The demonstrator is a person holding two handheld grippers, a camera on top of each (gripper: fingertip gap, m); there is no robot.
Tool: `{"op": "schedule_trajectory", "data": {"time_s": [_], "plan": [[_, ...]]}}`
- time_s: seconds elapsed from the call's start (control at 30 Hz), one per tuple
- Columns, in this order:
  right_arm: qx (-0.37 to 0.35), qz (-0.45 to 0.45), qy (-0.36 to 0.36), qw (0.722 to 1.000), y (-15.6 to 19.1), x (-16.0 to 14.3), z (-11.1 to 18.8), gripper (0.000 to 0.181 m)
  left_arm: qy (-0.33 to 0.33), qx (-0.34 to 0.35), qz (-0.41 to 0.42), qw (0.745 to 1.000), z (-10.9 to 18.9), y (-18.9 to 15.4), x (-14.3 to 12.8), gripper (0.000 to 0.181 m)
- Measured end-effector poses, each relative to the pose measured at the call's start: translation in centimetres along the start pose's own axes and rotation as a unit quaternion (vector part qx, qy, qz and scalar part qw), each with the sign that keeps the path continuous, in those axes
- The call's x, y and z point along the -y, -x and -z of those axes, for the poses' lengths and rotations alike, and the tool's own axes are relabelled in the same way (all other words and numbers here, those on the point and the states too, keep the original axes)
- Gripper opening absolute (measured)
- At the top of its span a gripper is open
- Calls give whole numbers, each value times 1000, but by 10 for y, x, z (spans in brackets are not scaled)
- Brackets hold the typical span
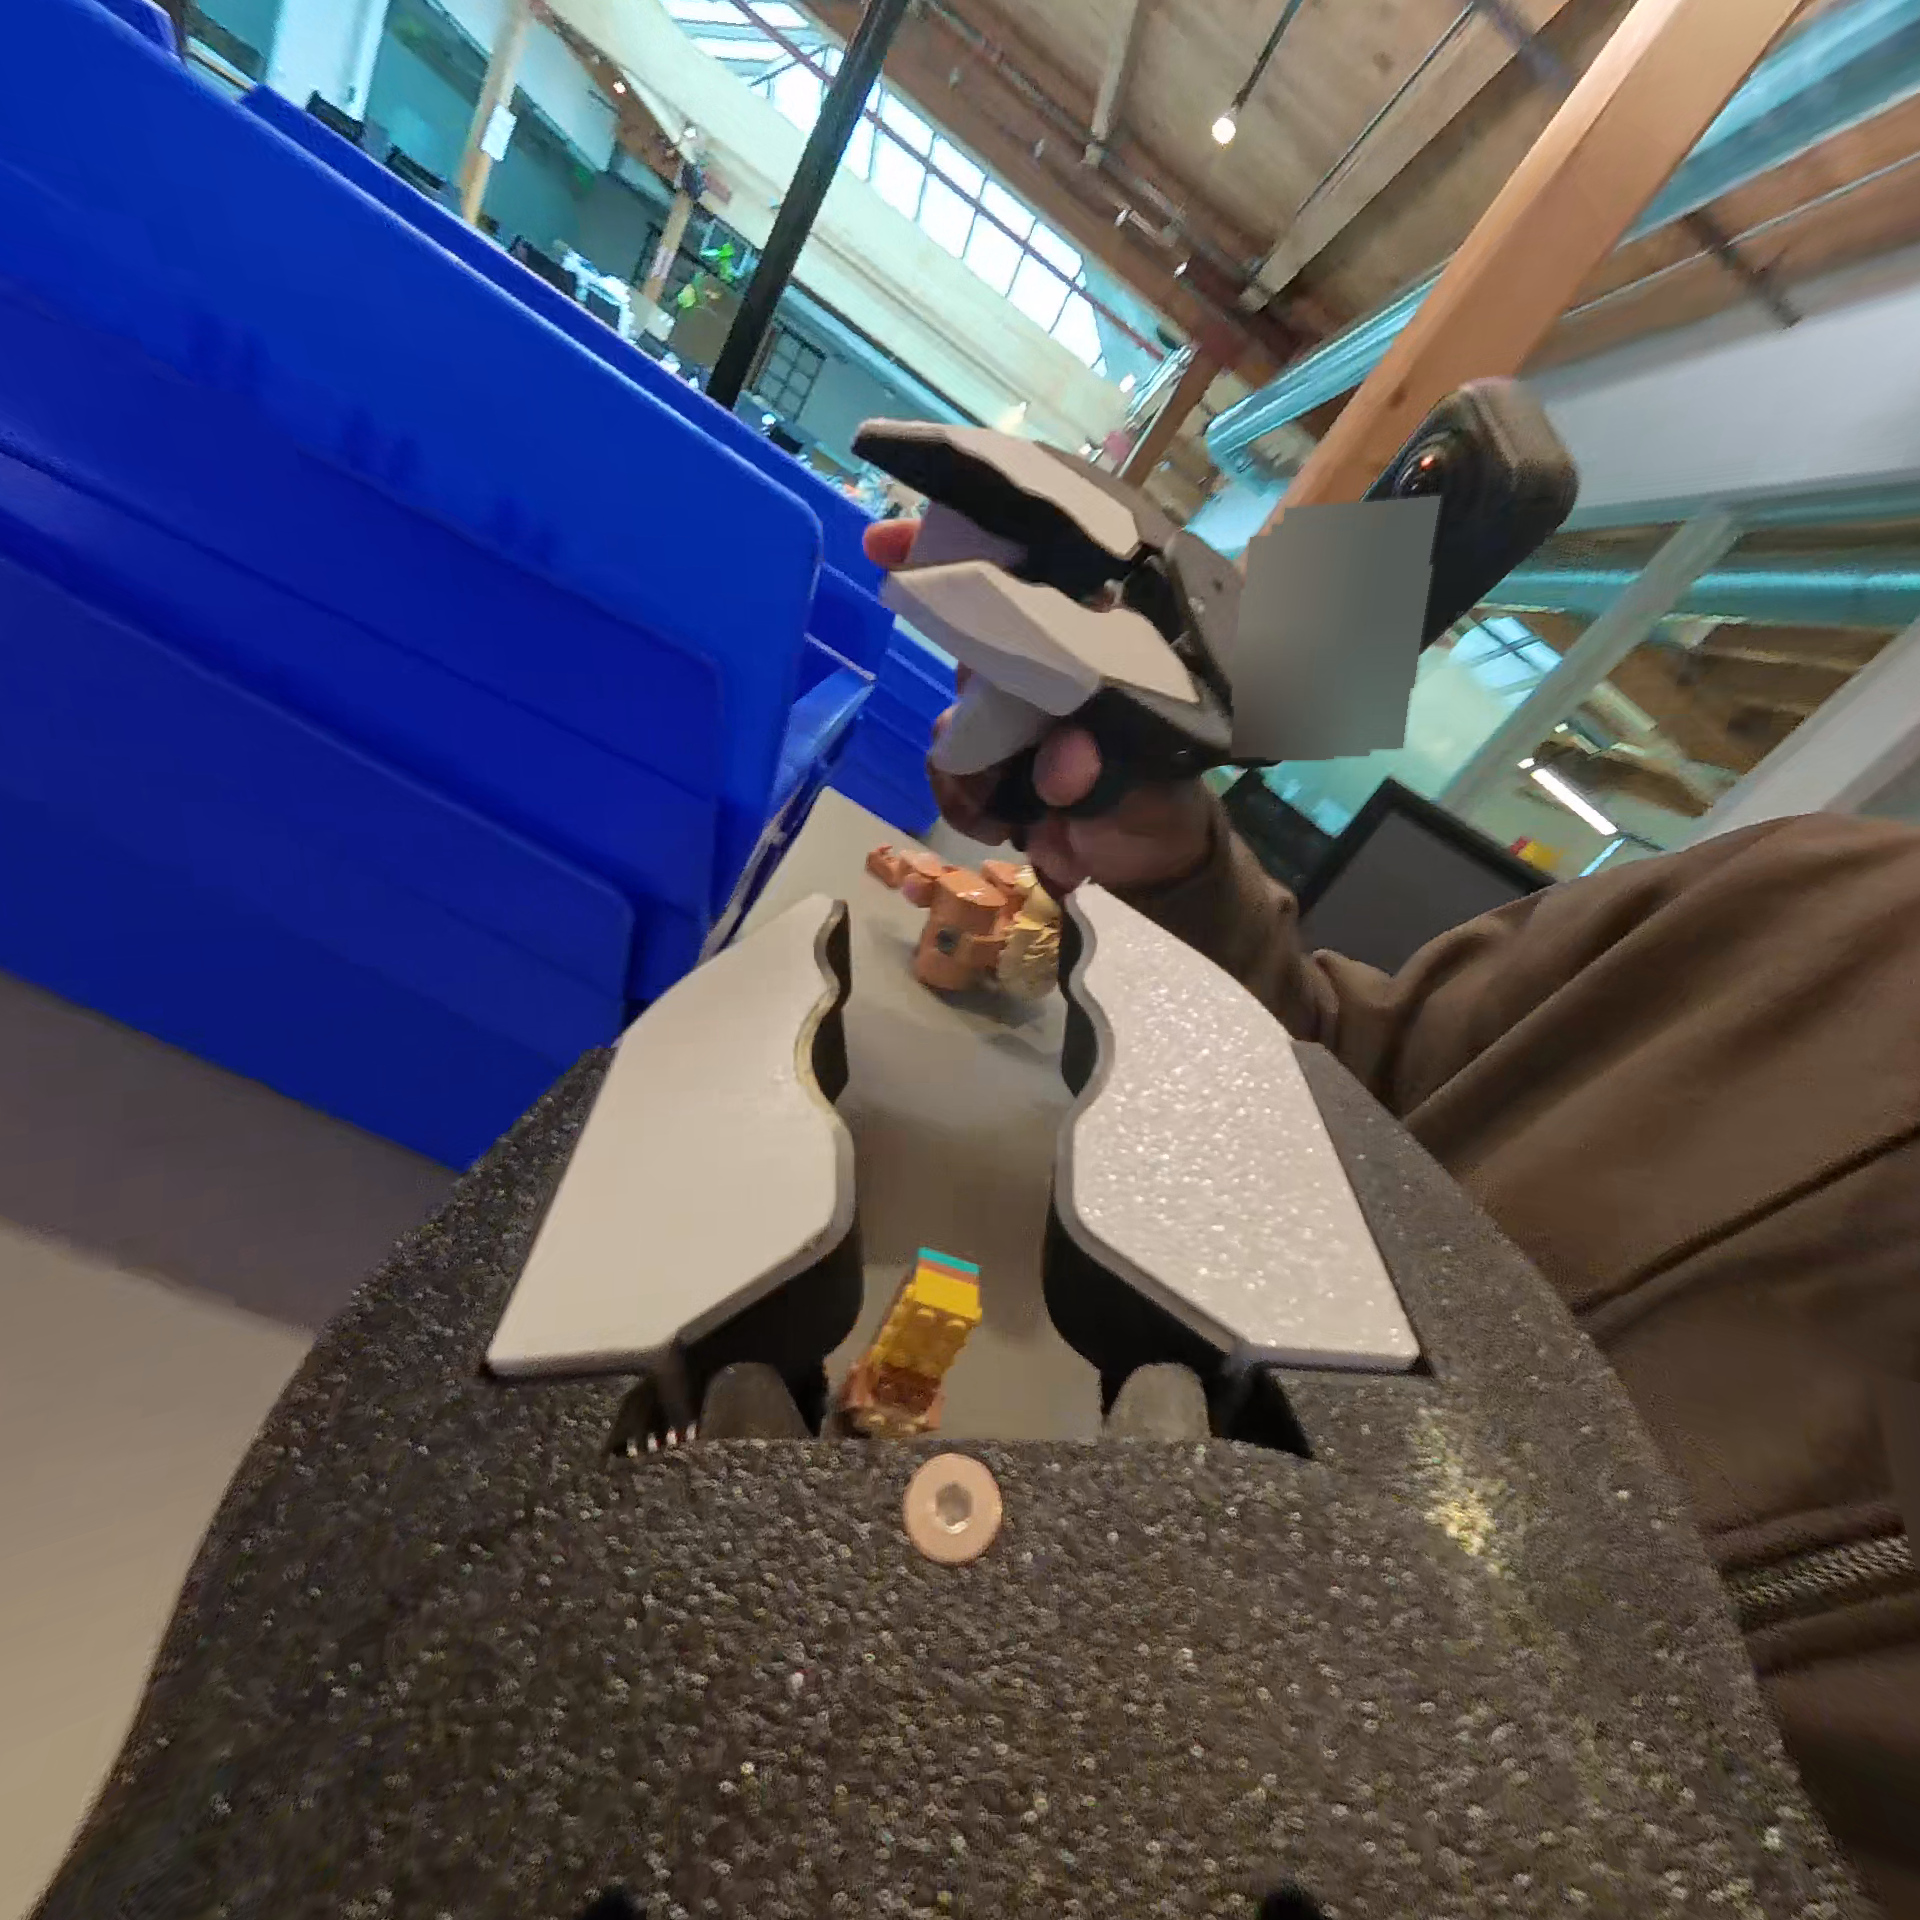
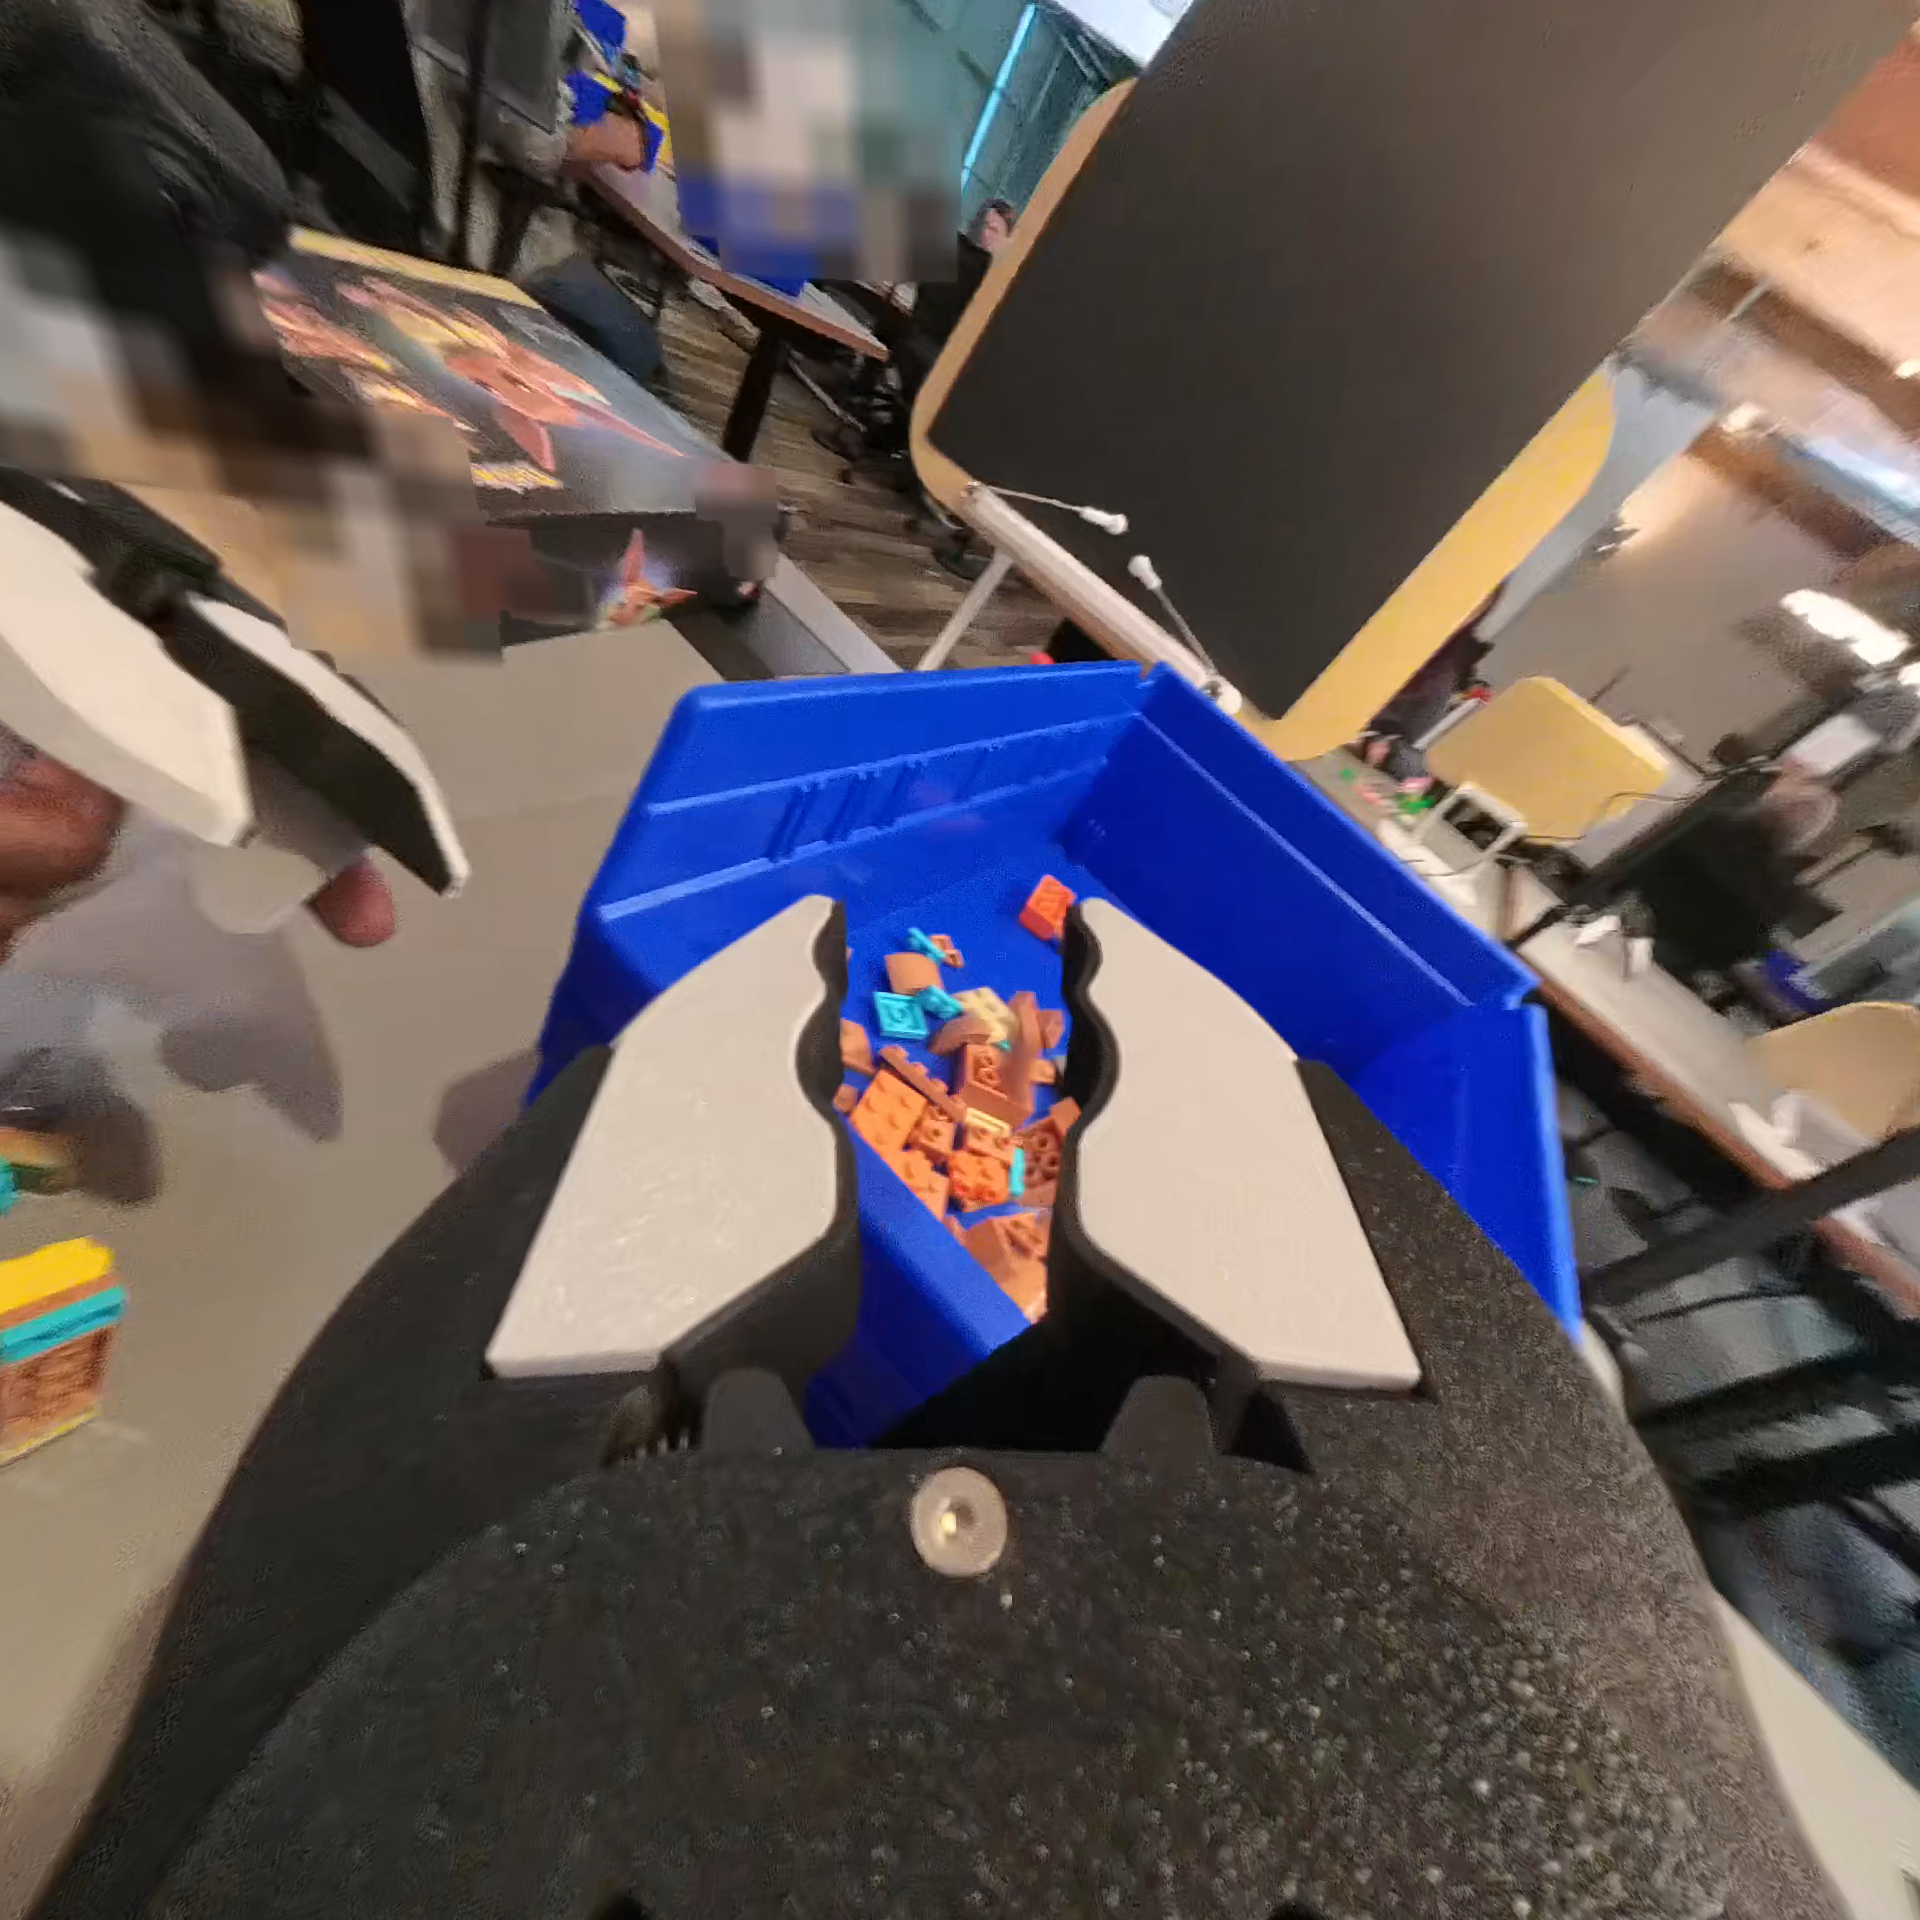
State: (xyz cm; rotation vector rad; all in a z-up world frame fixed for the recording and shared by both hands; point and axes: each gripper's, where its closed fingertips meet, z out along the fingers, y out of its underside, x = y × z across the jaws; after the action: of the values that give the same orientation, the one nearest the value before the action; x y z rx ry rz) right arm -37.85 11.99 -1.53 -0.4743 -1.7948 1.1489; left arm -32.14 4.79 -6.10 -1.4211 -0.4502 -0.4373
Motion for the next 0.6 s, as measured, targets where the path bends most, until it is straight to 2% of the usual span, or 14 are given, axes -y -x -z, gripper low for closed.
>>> {"op": "schedule_trajectory", "data": {"time_s": [0.07, 0.13, 0.27, 0.37, 0.47, 0.6], "plan": [[47, -6, -15, 999, 17, 3, 5, 41, 2, 12, -10, 1000, 1, 2, 1, 38], [122, 19, -10, 992, 50, -2, 10, 35, 0, 18, -13, 1000, 3, 4, 3, 38], [318, 10, 52, 947, 125, -35, 27, 32, 20, 27, -29, 999, 6, 9, -1, 38], [403, -50, 66, 911, 152, -48, 37, 33, 78, 39, -80, 993, 9, 12, -14, 38], [450, -99, 64, 885, 166, -51, 43, 33, 168, 36, -139, 975, 12, 12, -42, 38], [461, -109, 87, 876, 177, -63, 40, 34, 265, 18, -176, 948, 15, 12, -78, 38]]}}
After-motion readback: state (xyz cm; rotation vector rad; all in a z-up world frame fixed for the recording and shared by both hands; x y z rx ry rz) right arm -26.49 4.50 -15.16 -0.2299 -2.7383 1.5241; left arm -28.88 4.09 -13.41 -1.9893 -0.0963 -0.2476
